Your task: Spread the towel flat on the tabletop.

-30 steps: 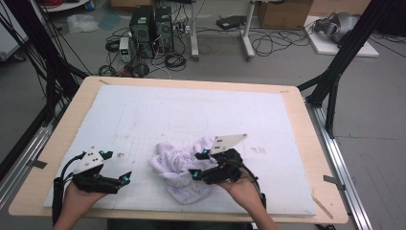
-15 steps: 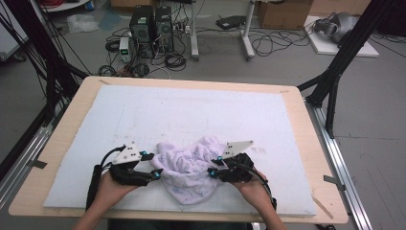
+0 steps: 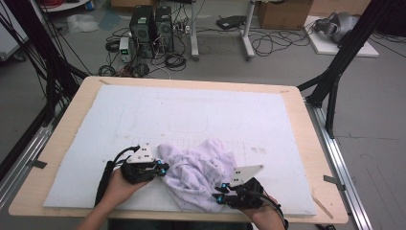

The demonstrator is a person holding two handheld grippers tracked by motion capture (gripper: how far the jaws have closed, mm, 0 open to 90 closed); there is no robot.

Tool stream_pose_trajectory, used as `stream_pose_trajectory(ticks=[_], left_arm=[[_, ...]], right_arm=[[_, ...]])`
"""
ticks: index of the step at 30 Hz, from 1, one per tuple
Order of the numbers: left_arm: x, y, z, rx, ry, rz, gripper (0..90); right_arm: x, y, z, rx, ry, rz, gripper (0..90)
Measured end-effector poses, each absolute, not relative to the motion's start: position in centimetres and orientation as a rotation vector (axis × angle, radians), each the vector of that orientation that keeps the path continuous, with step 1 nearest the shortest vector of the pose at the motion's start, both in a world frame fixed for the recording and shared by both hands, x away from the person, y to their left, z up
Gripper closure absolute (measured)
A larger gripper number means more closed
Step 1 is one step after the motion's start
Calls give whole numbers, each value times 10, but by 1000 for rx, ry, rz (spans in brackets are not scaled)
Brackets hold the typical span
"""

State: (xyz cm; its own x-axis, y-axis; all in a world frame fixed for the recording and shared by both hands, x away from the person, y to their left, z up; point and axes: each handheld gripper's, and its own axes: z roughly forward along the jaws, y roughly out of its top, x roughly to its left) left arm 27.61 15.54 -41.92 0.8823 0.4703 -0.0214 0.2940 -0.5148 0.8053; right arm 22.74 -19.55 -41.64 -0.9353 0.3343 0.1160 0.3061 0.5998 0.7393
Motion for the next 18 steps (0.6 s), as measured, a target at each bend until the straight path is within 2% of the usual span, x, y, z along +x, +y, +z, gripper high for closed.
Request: stream_pose_trajectory(ticks=[1, 2, 3, 4, 5, 6, 7, 8, 10, 11, 12, 15, 16, 18], left_arm=[[273, 160, -417, 2143, 545, 255, 859], [269, 164, -415, 2137, 549, 261, 851], [267, 169, -412, 2133, 550, 268, 826], [266, 172, -410, 2128, 545, 270, 760], [266, 175, -409, 2119, 550, 267, 760], [266, 176, -407, 2111, 559, 267, 643], [267, 175, -407, 2101, 571, 272, 597], [270, 174, -406, 2100, 578, 273, 597], [275, 170, -408, 2098, 588, 262, 508], [278, 167, -410, 2103, 595, 248, 508], [281, 163, -414, 2109, 604, 231, 475], [288, 152, -424, 2150, 596, 192, 494], [290, 148, -430, 2186, 560, 175, 676], [291, 147, -431, 2192, 555, 175, 799]], right_arm=[[224, -197, -413, 542, 2789, 1296, 725], [217, -200, -405, 509, 2780, 1347, 652], [216, -202, -400, 491, 2772, 1376, 629], [216, -202, -400, 491, 2772, 1376, 629], [216, -205, -394, 495, 2751, 1397, 606], [221, -212, -385, 495, 2689, 1455, 573], [225, -215, -381, 511, 2650, 1477, 563], [225, -215, -381, 511, 2650, 1477, 563], [246, -221, -375, 557, 2563, 1488, 534], [246, -221, -375, 557, 2563, 1488, 534], [266, -220, -380, 600, 2552, 1463, 485], [283, -214, -393, 651, 2588, 1453, 446], [292, -205, -408, 675, 2640, 1362, 427], [295, -201, -415, 665, 2664, 1300, 458]])
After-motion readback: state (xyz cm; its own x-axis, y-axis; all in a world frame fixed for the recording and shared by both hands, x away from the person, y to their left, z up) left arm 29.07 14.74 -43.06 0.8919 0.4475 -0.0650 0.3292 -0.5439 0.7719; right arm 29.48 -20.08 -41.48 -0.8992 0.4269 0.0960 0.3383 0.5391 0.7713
